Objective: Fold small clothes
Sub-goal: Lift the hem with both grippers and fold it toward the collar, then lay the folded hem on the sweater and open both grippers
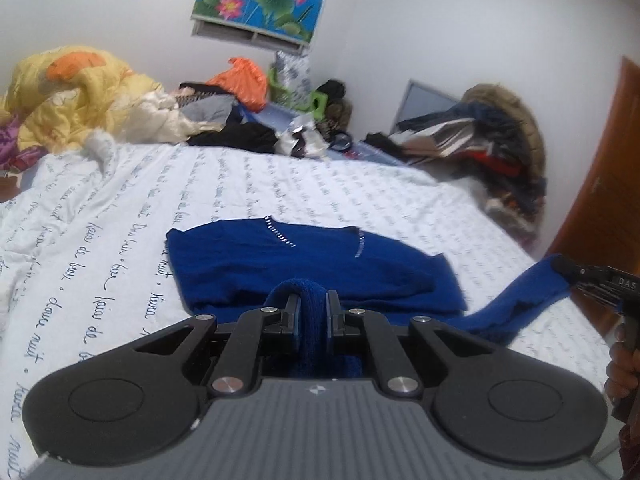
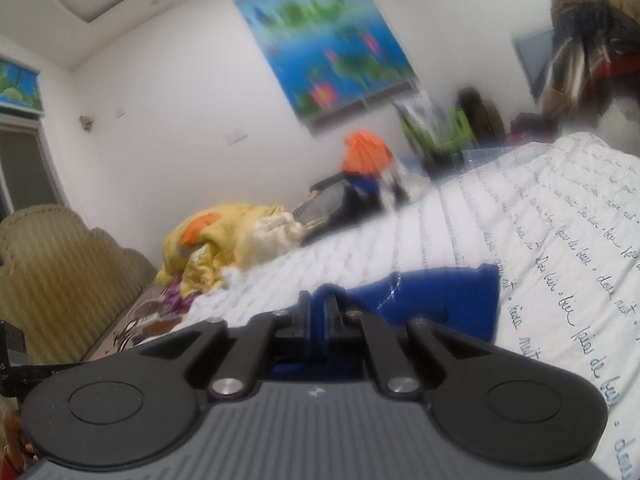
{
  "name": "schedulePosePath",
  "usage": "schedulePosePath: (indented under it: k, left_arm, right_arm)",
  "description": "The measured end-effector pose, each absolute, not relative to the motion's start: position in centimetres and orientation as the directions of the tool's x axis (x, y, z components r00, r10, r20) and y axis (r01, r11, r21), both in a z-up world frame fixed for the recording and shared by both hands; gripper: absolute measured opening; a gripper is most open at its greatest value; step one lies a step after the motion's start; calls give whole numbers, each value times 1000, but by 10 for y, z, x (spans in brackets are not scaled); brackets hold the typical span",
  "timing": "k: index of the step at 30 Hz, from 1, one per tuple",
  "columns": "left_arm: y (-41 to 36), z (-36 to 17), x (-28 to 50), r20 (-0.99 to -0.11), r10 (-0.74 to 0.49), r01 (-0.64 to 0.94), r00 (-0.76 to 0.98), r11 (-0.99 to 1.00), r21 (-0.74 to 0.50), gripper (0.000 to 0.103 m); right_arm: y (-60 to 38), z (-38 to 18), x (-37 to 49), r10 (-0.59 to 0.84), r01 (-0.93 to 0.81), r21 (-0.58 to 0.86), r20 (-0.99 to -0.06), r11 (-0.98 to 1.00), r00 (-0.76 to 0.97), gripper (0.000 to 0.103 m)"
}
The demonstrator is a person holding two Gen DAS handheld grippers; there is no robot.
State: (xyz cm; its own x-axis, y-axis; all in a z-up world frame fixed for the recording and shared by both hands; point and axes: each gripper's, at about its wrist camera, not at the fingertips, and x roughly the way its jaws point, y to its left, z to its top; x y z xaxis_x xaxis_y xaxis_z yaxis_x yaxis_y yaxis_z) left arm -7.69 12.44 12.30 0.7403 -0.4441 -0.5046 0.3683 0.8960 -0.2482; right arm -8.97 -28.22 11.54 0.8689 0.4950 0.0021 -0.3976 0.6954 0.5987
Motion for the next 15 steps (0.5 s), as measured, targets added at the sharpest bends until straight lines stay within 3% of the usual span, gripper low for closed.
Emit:
schedulePosePath:
  k: [15]
  left_arm:
    - [71, 98, 64, -634, -313, 283, 707, 947, -153, 12]
  right_arm:
    - [-271, 90, 48, 439, -248, 686, -115, 684, 891, 6]
